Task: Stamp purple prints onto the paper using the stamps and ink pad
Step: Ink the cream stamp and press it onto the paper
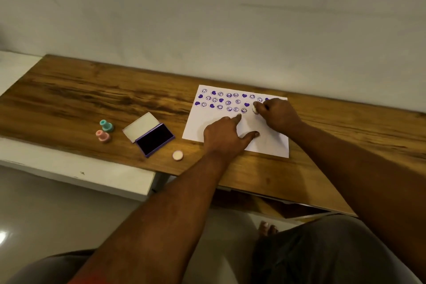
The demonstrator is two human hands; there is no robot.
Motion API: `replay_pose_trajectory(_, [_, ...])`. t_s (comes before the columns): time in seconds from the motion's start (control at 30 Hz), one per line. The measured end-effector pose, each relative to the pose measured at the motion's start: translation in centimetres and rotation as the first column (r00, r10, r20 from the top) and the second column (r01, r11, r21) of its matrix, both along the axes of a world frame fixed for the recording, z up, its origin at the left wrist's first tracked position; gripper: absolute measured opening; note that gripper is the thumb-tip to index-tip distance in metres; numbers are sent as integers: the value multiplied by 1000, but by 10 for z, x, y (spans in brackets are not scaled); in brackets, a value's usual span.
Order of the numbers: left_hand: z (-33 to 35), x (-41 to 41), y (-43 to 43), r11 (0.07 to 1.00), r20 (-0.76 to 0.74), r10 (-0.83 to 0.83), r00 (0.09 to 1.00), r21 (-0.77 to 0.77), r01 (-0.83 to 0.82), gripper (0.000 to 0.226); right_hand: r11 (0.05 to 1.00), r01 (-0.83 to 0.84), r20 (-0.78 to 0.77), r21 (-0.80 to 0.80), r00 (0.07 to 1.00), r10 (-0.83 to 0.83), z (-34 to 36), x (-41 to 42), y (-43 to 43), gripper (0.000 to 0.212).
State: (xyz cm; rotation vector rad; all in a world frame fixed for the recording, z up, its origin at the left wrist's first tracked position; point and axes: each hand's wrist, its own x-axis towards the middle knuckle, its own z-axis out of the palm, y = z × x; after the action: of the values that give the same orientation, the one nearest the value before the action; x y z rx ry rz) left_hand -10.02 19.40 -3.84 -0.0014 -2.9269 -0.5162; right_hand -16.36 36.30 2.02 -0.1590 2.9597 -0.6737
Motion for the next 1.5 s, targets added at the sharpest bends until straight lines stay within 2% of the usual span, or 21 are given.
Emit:
replay_pose_trajectory(0.07, [-2,1,0,1000,-6,2,1000,7,-2,95,986,-22,-199,164,979,55,19,-4,-2,48])
replay_pose_trajectory(0.13, [-3,1,0,1000,-8,1,1000,-2,-1,95,954,4,-437,298,889,133,45,-15,-6,47])
replay_pose_trajectory(0.2, [-3,-1,0,1000,-1,1,1000,-19,-1,96,949,57,-621,311,768,157,67,-21,-13,46])
replay_pose_trajectory(0.23, [-3,-1,0,1000,1,1,1000,-25,-1,96,954,89,-661,287,739,130,70,-21,-17,45])
replay_pose_trajectory(0.27, [-2,0,0,1000,-4,3,1000,-26,-3,96,956,81,-636,282,762,123,64,-19,-19,43])
replay_pose_trajectory(0.33, [-1,1,-2,1000,-44,5,999,-4,-5,93,927,14,-358,375,925,131,25,-6,-26,40])
replay_pose_trajectory(0.37, [-2,2,-2,1000,-59,1,998,9,0,91,907,-29,-191,420,974,119,5,2,-28,40])
replay_pose_trajectory(0.4, [-2,2,-2,1000,-64,-3,998,14,4,91,901,-50,-99,432,990,103,-8,7,-29,43])
replay_pose_trajectory(0.47, [-2,2,-3,1000,-52,-1,999,14,2,91,872,-48,-63,487,994,90,-14,4,-31,45])
replay_pose_trajectory(0.53, [-1,1,-3,1000,-40,-9,999,20,10,92,846,-76,-81,528,987,139,-14,-1,-31,38])
replay_pose_trajectory(0.6, [0,1,-3,1000,-34,-13,999,16,13,92,804,-139,-56,578,976,210,-11,1,-29,42])
replay_pose_trajectory(0.63, [0,1,-3,1000,-30,-17,999,11,17,93,811,-139,-24,569,982,185,-11,1,-28,39])
replay_pose_trajectory(0.67, [-2,0,-3,1000,-25,-19,1000,3,19,94,839,-114,-27,532,988,151,-11,2,-27,37])
replay_pose_trajectory(0.8, [-2,2,0,1000,-22,-8,1000,-7,8,94,941,-53,-60,334,995,77,-4,-6,-24,53])
replay_pose_trajectory(0.83, [-2,1,0,1000,-17,-9,1000,-4,8,93,963,-7,-109,268,993,38,-1,-8,-19,55])
replay_pose_trajectory(0.9, [-2,1,0,1000,2,-11,1000,3,11,91,985,173,-223,13,961,-165,2,-7,-5,58])
replay_pose_trajectory(0.97, [-1,3,1,1000,19,-11,1000,-15,11,89,882,329,-205,-337,889,-410,1,0,5,59])
replay_pose_trajectory(1.03, [0,4,2,999,31,-23,999,-29,23,86,750,406,-52,-522,862,-503,-2,11,8,57])
replay_pose_trajectory(1.13, [5,5,0,998,65,-47,997,49,44,84,709,429,43,-560,869,-493,-5,23,8,59])
replay_pose_trajectory(1.23, [13,7,-6,985,62,-87,994,158,76,82,723,374,0,-581,888,-459,-5,29,-1,54])
replay_pose_trajectory(1.5, [37,56,-59,977,-139,-25,990,205,54,59,811,271,-61,-518,934,-352,-7,43,-19,47])
